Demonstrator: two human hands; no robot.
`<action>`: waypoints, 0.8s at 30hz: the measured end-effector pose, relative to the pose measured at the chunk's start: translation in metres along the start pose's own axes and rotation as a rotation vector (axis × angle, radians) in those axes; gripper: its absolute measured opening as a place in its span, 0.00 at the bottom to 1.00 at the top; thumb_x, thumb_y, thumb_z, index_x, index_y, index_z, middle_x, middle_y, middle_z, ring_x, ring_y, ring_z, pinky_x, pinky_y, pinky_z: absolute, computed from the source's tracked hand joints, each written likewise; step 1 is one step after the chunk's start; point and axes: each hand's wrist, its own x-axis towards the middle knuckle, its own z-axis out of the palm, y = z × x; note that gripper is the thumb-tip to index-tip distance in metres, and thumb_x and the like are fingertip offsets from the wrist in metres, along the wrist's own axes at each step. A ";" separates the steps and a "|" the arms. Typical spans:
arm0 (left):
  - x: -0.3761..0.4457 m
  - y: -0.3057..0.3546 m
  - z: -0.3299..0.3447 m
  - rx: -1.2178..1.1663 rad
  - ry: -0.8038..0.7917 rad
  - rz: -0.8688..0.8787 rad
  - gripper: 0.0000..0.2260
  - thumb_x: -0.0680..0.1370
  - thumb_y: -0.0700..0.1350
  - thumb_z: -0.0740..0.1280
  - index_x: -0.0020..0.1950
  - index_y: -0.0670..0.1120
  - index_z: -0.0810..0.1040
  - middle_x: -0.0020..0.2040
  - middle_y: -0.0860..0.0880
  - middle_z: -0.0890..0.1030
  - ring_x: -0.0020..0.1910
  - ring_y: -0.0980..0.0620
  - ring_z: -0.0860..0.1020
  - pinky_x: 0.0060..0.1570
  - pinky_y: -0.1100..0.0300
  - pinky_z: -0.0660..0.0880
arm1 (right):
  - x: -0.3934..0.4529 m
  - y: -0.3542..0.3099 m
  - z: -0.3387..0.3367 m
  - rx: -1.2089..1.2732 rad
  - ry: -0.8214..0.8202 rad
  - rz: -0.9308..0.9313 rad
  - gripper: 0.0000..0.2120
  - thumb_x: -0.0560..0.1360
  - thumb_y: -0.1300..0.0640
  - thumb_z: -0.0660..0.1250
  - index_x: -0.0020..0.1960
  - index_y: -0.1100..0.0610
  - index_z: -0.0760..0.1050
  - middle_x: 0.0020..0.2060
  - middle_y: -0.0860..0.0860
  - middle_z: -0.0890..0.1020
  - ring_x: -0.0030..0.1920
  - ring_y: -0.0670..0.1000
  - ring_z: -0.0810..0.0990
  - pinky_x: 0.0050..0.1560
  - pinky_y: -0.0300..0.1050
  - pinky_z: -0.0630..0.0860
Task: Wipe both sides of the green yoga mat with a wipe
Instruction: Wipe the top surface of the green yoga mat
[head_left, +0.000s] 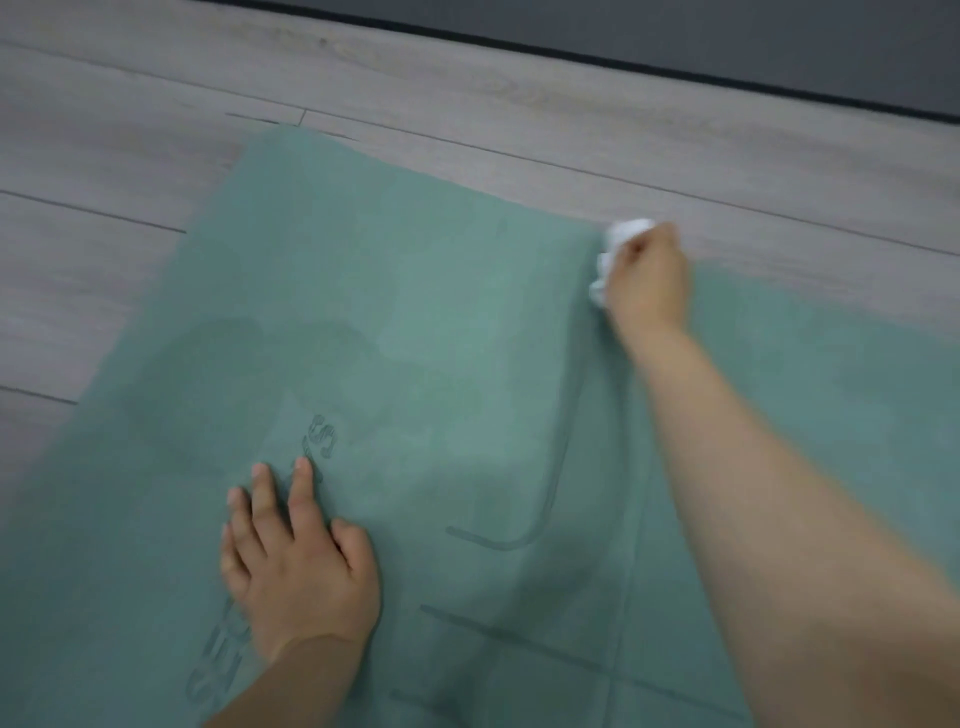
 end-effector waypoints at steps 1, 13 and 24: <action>0.000 0.000 0.000 0.006 -0.010 -0.008 0.31 0.73 0.51 0.52 0.76 0.46 0.66 0.77 0.39 0.63 0.76 0.37 0.57 0.73 0.40 0.52 | -0.032 -0.018 0.023 0.045 -0.074 -0.084 0.02 0.79 0.57 0.59 0.49 0.53 0.71 0.39 0.52 0.79 0.35 0.52 0.78 0.27 0.34 0.72; 0.003 -0.005 -0.010 -0.058 -0.079 0.054 0.30 0.72 0.53 0.55 0.74 0.47 0.69 0.77 0.41 0.64 0.77 0.40 0.59 0.75 0.45 0.50 | -0.183 -0.048 0.129 -0.302 -0.044 -0.487 0.11 0.73 0.53 0.55 0.44 0.56 0.75 0.35 0.53 0.78 0.37 0.57 0.76 0.37 0.49 0.69; 0.096 -0.192 -0.071 -0.100 -0.217 0.284 0.32 0.75 0.56 0.56 0.75 0.41 0.67 0.76 0.44 0.66 0.74 0.43 0.65 0.74 0.48 0.59 | -0.183 -0.048 0.131 -0.348 -0.112 -0.448 0.09 0.79 0.54 0.55 0.49 0.56 0.72 0.44 0.55 0.79 0.46 0.59 0.74 0.46 0.51 0.64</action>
